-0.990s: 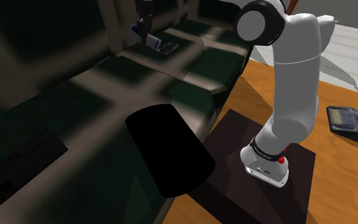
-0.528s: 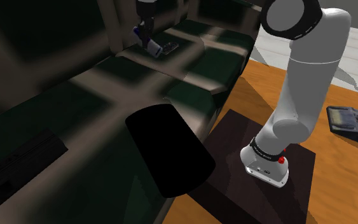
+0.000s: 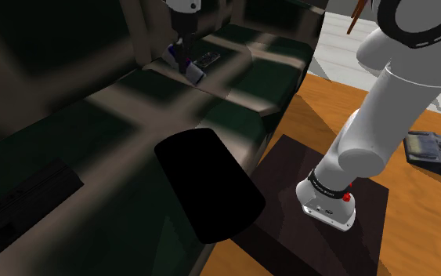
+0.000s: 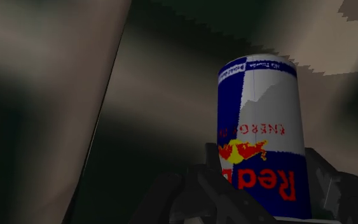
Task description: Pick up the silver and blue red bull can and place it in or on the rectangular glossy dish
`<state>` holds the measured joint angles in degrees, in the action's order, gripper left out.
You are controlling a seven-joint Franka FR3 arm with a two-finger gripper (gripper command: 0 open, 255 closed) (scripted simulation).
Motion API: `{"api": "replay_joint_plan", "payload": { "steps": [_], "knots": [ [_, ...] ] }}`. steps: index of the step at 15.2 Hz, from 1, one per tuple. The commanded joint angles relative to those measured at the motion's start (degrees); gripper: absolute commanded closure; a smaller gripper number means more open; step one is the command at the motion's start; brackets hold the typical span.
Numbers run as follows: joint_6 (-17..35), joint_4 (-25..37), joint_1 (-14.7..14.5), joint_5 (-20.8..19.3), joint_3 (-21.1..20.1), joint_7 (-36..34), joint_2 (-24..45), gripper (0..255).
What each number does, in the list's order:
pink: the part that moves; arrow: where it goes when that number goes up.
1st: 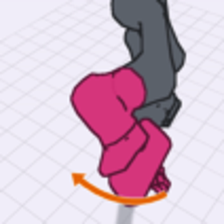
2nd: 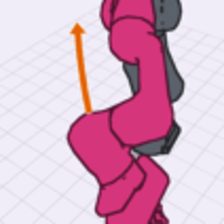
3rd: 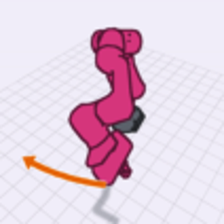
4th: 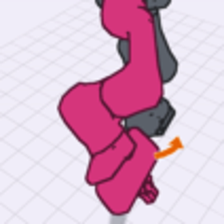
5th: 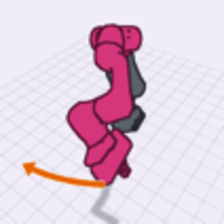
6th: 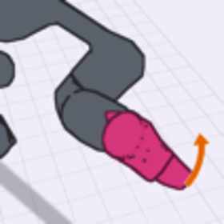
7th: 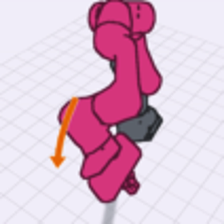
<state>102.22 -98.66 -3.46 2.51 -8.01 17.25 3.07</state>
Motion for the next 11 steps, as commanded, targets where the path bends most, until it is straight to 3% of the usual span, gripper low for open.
{"api": "replay_joint_plan", "payload": {
  "steps": [1, 11],
  "knots": [
    [0.7, -3.9, -1.1, 0.4, -1.0, -2.0, -3.3, 255],
    [2.6, -18.2, -6.1, 3.7, -6.5, -11.3, -16.6, 255]
  ]
}}
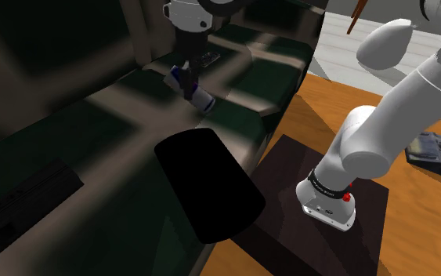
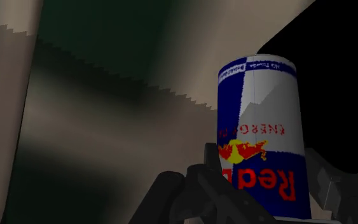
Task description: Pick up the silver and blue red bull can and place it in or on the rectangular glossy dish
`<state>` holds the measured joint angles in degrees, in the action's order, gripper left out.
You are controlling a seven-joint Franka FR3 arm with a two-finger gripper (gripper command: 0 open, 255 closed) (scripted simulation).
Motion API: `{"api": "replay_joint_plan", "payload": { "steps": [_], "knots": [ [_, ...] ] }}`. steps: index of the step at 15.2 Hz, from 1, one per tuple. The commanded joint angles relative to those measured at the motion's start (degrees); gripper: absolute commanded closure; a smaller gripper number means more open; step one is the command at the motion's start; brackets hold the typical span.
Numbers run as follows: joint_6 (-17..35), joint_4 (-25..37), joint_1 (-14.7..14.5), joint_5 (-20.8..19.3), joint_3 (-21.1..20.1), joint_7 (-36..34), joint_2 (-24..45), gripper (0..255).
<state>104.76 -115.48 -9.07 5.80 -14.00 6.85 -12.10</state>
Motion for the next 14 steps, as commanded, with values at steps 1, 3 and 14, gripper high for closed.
{"api": "replay_joint_plan", "payload": {
  "steps": [1, 3, 14],
  "knots": [
    [0.1, -2.4, -1.0, 0.8, -1.1, -1.9, -2.5, 255],
    [0.1, -4.3, -2.1, 1.7, -2.5, -3.9, -4.6, 255],
    [-0.5, -10.0, -8.8, 7.3, -11.7, -17.2, -12.9, 255]
  ]
}}
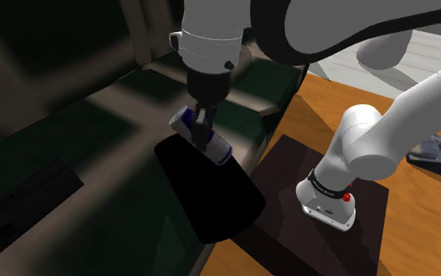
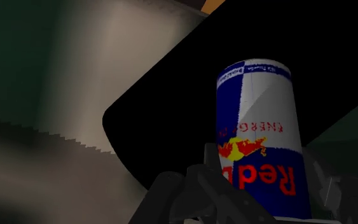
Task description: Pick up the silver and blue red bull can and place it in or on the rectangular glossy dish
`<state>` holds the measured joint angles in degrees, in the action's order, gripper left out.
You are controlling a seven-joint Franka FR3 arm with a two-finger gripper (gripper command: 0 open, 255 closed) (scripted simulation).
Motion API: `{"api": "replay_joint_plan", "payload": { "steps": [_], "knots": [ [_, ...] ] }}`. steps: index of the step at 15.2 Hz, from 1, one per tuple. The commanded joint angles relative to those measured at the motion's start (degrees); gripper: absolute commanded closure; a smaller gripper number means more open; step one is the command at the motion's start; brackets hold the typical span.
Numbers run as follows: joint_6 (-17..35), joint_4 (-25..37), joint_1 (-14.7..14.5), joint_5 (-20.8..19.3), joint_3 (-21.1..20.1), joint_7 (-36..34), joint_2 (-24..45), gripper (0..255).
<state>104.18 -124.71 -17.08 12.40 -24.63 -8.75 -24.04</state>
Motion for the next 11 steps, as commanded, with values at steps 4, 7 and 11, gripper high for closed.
{"api": "replay_joint_plan", "payload": {
  "steps": [4, 7, 11],
  "knots": [
    [3.1, -3.6, -0.9, 1.0, -1.5, -1.4, -0.8, 255],
    [5.5, -5.7, -1.0, 1.2, -1.9, -1.3, -0.5, 255],
    [8.6, -8.3, -1.1, 1.5, -2.4, -1.2, 0.1, 255]
  ]
}}
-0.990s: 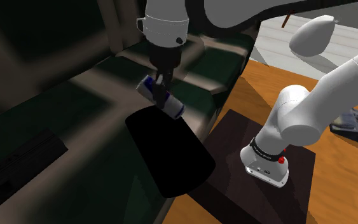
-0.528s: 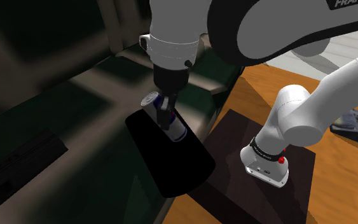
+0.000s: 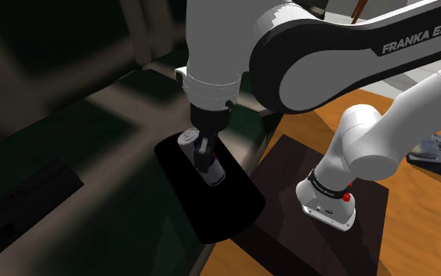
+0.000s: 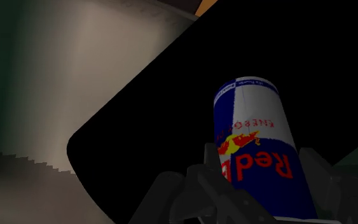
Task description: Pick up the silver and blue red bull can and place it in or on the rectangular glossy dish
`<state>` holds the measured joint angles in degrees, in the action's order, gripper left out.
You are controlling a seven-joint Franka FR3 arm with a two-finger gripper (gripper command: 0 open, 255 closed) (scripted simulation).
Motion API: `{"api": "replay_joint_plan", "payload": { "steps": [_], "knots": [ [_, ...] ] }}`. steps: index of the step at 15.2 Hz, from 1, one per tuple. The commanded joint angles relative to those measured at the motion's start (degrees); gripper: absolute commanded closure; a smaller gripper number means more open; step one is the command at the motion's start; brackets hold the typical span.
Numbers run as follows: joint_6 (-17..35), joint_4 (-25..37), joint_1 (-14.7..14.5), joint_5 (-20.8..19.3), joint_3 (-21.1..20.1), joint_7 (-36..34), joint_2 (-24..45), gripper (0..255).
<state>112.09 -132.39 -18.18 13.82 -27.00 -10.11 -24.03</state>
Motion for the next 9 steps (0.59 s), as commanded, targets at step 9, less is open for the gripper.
{"api": "replay_joint_plan", "payload": {
  "steps": [9],
  "knots": [
    [2.8, -2.2, -0.1, 0.2, -0.4, 0.1, 0.6, 255]
  ]
}}
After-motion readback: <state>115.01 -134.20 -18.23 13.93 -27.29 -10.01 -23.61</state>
